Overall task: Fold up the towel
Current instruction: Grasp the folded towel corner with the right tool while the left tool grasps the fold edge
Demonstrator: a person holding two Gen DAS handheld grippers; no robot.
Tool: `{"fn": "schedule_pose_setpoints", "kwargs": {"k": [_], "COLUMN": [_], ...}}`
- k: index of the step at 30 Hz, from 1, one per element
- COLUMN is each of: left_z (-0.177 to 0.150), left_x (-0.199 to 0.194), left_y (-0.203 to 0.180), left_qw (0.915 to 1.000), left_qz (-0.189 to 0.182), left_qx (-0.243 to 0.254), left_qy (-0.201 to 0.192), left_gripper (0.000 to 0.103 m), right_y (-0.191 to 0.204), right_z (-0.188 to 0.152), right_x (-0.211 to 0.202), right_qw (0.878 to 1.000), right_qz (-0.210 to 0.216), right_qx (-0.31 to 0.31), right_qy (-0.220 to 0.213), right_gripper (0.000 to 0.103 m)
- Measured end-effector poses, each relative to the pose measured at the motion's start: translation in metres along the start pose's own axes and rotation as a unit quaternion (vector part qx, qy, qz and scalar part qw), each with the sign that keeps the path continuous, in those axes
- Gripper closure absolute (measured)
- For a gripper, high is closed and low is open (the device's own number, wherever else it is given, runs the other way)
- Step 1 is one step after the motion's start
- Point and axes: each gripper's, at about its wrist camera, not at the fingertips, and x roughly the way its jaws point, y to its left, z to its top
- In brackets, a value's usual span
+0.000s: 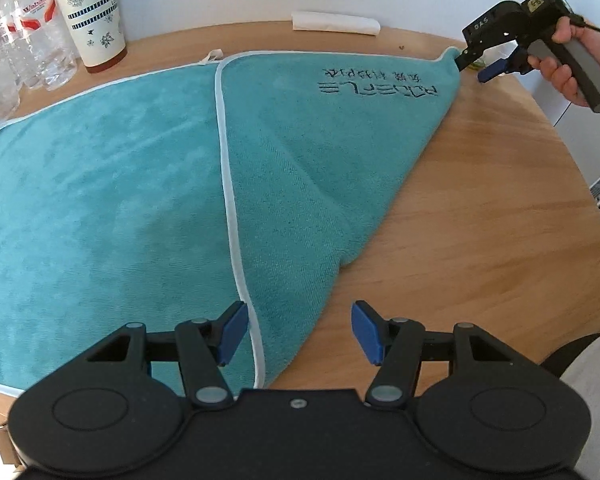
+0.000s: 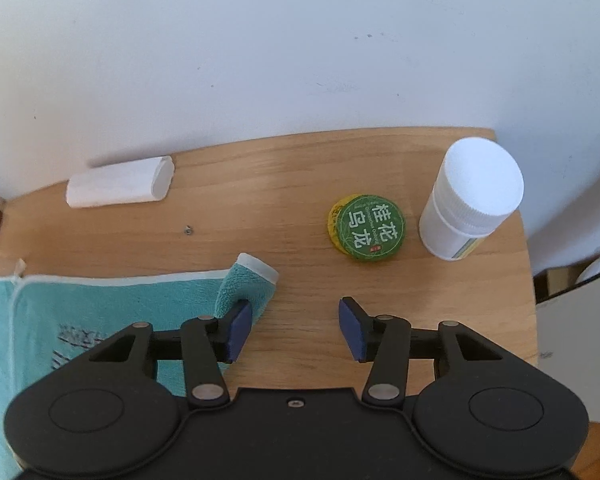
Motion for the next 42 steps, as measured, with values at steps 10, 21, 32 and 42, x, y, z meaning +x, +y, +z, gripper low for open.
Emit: {"fn": "schedule_pose_setpoints", "kwargs": {"k": [10, 21, 32, 42], "left_z": [-0.009, 0.001, -0.005, -0.003], "left_x": [-0.02, 0.0, 0.009, 0.006], "left_y": [0.041, 0.025, 0.033, 0.039], "left_qw": [0.9962, 0.9996, 0.9989, 0.9974], "left_qz": [0.007, -0.013, 0.001, 0.015], "left_qx": [-0.086, -0.025, -0.037, -0.063], "left_qy": [-0.014, 0.009, 0.029, 0.031], "left_gripper": [0.044, 0.044, 0.048, 0.076], "right_y": [-0.009, -0.007, -0.001, -0.009], "right_z": [0.002, 0.0, 0.004, 0.006], "right_x": [-0.002, -0.004, -0.001, -0.006], "right_qw": [0.997, 0.994, 0.995, 0.994], "right_qz": [0.053, 0.084, 0.078, 0.079], "right_qx": [0.05, 0.075, 0.061, 0.069], "right_qy": [-0.004, -0.007, -0.009, -0.003], "right_gripper": [0.049, 0.049, 0.05, 0.083]}}
